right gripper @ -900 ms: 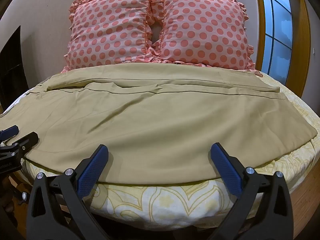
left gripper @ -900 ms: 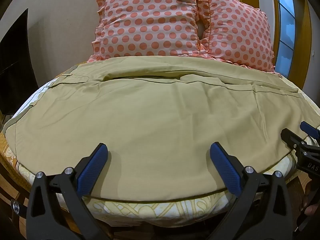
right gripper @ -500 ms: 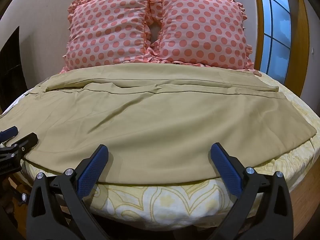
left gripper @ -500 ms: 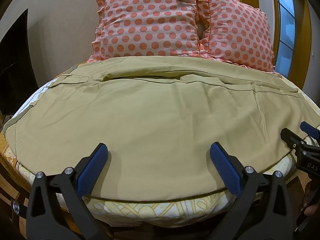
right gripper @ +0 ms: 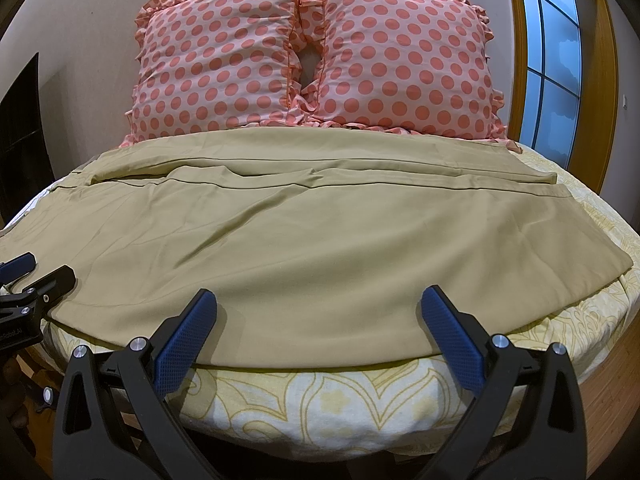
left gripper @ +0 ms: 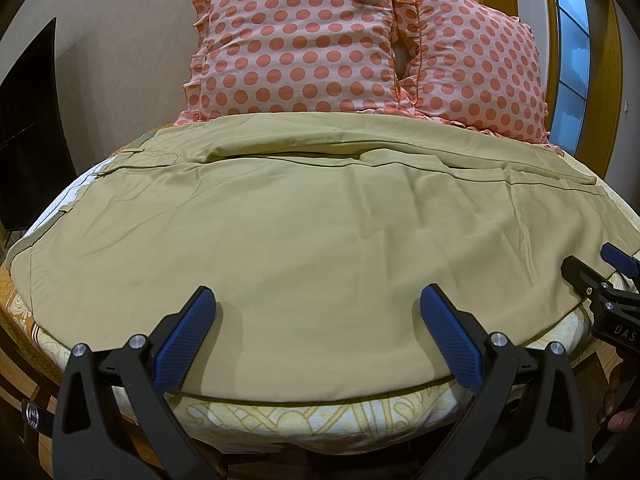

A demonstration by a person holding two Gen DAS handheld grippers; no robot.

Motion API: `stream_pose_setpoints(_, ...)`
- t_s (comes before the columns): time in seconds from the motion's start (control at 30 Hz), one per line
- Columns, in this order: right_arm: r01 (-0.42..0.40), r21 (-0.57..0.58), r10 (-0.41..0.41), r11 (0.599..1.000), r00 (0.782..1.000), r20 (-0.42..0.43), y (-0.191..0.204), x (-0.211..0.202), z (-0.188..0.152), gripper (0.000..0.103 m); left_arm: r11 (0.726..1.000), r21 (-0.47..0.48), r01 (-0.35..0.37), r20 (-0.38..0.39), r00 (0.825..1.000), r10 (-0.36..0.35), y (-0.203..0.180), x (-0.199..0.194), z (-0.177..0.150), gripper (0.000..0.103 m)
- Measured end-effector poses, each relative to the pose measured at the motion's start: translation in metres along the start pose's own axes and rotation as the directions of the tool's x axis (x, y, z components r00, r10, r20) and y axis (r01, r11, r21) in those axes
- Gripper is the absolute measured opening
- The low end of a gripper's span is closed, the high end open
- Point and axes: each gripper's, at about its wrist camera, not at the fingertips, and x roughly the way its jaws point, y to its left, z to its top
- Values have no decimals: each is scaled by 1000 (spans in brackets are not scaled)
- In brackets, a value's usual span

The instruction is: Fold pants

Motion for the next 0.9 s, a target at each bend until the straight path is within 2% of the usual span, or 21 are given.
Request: stream_pose_setpoints(0.9, -1, -2, 1, 1000, 1000, 5, 0, -1, 1, 102, 1000, 0, 0, 2, 1000, 0, 0, 0, 0, 101)
